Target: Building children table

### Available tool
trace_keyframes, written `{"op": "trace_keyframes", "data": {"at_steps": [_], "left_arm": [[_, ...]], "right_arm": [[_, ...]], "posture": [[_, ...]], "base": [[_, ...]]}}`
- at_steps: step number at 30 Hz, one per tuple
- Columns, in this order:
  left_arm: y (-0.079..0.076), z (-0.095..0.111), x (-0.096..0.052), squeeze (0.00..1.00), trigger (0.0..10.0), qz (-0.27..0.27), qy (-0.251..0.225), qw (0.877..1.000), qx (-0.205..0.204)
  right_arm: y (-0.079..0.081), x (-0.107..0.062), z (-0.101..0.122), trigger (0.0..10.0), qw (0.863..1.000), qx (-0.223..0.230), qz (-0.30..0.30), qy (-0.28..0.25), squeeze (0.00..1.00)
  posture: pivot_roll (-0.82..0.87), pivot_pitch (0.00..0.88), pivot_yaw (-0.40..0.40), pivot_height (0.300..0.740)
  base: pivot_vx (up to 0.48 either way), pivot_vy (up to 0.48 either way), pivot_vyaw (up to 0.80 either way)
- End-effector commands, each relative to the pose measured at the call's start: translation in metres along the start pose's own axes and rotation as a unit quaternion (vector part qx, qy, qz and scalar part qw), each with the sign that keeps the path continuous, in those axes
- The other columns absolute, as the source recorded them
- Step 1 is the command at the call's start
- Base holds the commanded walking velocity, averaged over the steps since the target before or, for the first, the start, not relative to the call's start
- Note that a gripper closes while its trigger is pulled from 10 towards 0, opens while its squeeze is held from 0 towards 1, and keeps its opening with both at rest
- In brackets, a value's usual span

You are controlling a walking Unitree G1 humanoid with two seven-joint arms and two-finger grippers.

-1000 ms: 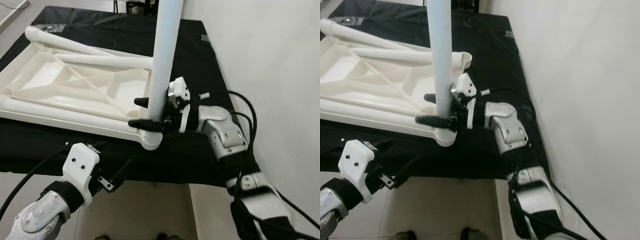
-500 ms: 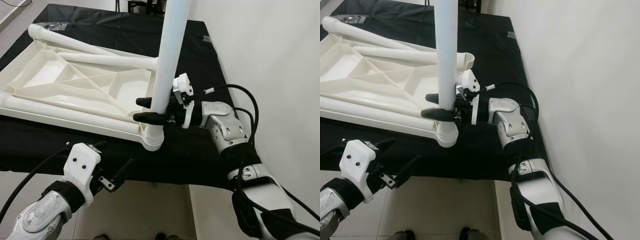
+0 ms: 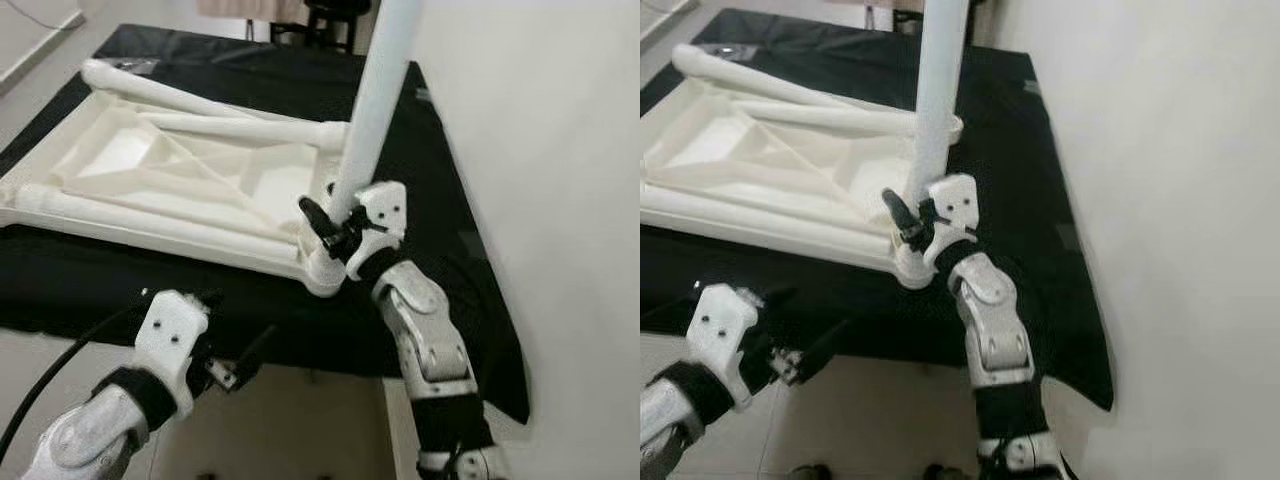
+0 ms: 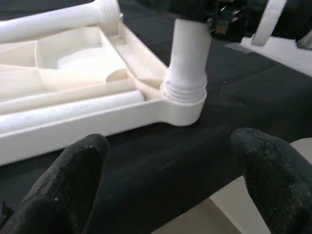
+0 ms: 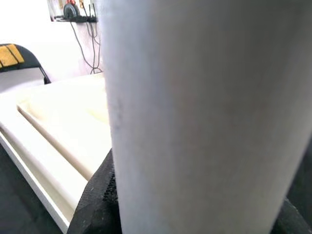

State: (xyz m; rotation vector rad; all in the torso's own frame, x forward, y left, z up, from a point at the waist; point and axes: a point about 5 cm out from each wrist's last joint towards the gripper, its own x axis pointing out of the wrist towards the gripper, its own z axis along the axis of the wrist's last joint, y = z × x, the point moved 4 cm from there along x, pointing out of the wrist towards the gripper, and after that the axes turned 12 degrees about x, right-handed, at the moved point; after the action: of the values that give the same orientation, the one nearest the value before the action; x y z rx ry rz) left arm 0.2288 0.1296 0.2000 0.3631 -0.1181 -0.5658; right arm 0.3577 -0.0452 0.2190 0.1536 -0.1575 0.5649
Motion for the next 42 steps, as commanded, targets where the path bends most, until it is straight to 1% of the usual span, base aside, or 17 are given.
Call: {"op": "trace_keyframes", "data": {"at_steps": [1, 7, 8, 9, 10, 11, 15, 16, 17, 18, 20, 24, 27, 33, 34, 37, 42], "left_arm": [[-0.006, 0.000, 0.001, 0.00, 10.0, -0.016, 0.001, 1.000, -0.004], [-0.003, 0.000, 0.000, 0.00, 10.0, -0.009, 0.000, 1.000, -0.001], [-0.002, -0.001, 0.000, 0.00, 10.0, -0.008, 0.001, 1.000, 0.000], [-0.001, -0.001, 0.000, 0.00, 10.0, -0.008, 0.001, 1.000, 0.001], [-0.001, -0.001, 0.000, 0.00, 10.0, -0.009, 0.001, 1.000, 0.001], [-0.001, -0.001, 0.001, 0.00, 10.0, -0.009, 0.000, 1.000, 0.001], [-0.002, 0.000, 0.002, 0.00, 10.0, -0.011, -0.001, 1.000, 0.001], [-0.002, 0.000, 0.002, 0.00, 10.0, -0.010, -0.002, 1.000, 0.001], [-0.001, 0.000, 0.002, 0.00, 10.0, -0.009, -0.002, 1.000, 0.001], [-0.001, 0.000, 0.002, 0.00, 10.0, -0.009, -0.002, 1.000, 0.001], [0.000, 0.000, 0.002, 0.00, 10.0, -0.006, -0.001, 1.000, 0.002], [-0.001, 0.000, 0.000, 0.00, 10.0, -0.003, 0.001, 1.000, 0.004], [0.000, 0.001, -0.002, 0.00, 10.0, 0.000, 0.002, 1.000, 0.005], [0.002, 0.001, -0.005, 0.00, 10.0, 0.007, 0.006, 1.000, 0.006], [0.001, 0.001, -0.006, 0.00, 10.0, 0.007, 0.007, 1.000, 0.006], [0.000, 0.000, -0.006, 0.00, 10.0, 0.006, 0.007, 1.000, 0.005], [-0.001, 0.001, -0.004, 0.00, 10.0, 0.004, 0.005, 1.000, 0.003]], "right_arm": [[-0.003, -0.007, -0.046, 10.0, 0.995, -0.009, -0.006, 0.097, 0.00], [-0.007, 0.001, -0.040, 10.0, 0.996, -0.002, 0.004, 0.087, 0.00], [-0.004, 0.004, -0.036, 10.0, 0.996, -0.001, 0.027, 0.079, 0.00], [0.005, 0.007, -0.030, 10.0, 0.994, 0.011, 0.074, 0.074, 0.07], [0.013, 0.008, -0.027, 10.0, 0.990, 0.017, 0.119, 0.079, 1.00], [0.017, 0.009, -0.023, 10.0, 0.985, 0.017, 0.155, 0.077, 1.00], [0.019, 0.011, -0.010, 10.0, 0.980, 0.028, 0.183, 0.068, 1.00], [0.021, 0.011, -0.001, 10.0, 0.972, 0.026, 0.226, 0.065, 0.34], [0.026, 0.007, 0.006, 10.0, 0.955, 0.020, 0.288, 0.070, 0.00], [0.026, 0.007, 0.006, 10.0, 0.955, 0.020, 0.288, 0.070, 0.00], [0.028, 0.002, 0.017, 10.0, 0.925, 0.003, 0.372, 0.080, 0.00], [0.017, 0.008, 0.025, 10.0, 0.913, -0.012, 0.397, 0.096, 0.00], [0.011, 0.010, 0.028, 10.0, 0.910, -0.017, 0.401, 0.099, 0.00], [0.002, 0.007, 0.029, 10.0, 0.894, -0.023, 0.431, 0.122, 0.00], [0.000, 0.005, 0.030, 0.0, 0.889, -0.019, 0.439, 0.126, 0.00], [-0.003, 0.005, 0.033, 0.0, 0.882, -0.012, 0.453, 0.128, 0.00], [-0.010, 0.004, 0.032, 0.0, 0.888, -0.001, 0.444, 0.122, 0.00]], "posture": [[0.12, 0.233, -0.141, 0.740], [0.12, 0.227, -0.144, 0.740], [0.12, 0.224, -0.141, 0.740], [0.12, 0.221, -0.138, 0.740], [0.12, 0.220, -0.137, 0.740], [0.12, 0.220, -0.137, 0.740], [0.12, 0.217, -0.140, 0.740], [0.13, 0.216, -0.145, 0.740], [0.14, 0.214, -0.147, 0.740], [0.14, 0.214, -0.147, 0.740], [0.14, 0.216, -0.146, 0.740], [0.17, 0.220, -0.149, 0.740], [0.19, 0.228, -0.151, 0.740], [0.20, 0.232, -0.159, 0.740], [0.19, 0.236, -0.161, 0.740], [0.19, 0.236, -0.159, 0.740], [0.18, 0.233, -0.157, 0.740]], "base": [[0.000, 0.000, 0.00], [0.000, 0.000, 0.00], [0.000, 0.000, 0.00], [0.000, 0.000, 0.00], [0.000, 0.000, 0.00], [0.000, 0.000, 0.00], [0.000, 0.000, 0.00], [0.000, 0.000, 0.00], [0.000, 0.000, 0.00], [0.000, 0.000, 0.00], [0.000, 0.000, 0.00], [0.000, 0.000, 0.00], [0.000, 0.000, 0.00], [0.000, 0.000, 0.00], [0.000, 0.000, 0.00], [0.000, 0.000, 0.00], [0.000, 0.000, 0.00]]}}
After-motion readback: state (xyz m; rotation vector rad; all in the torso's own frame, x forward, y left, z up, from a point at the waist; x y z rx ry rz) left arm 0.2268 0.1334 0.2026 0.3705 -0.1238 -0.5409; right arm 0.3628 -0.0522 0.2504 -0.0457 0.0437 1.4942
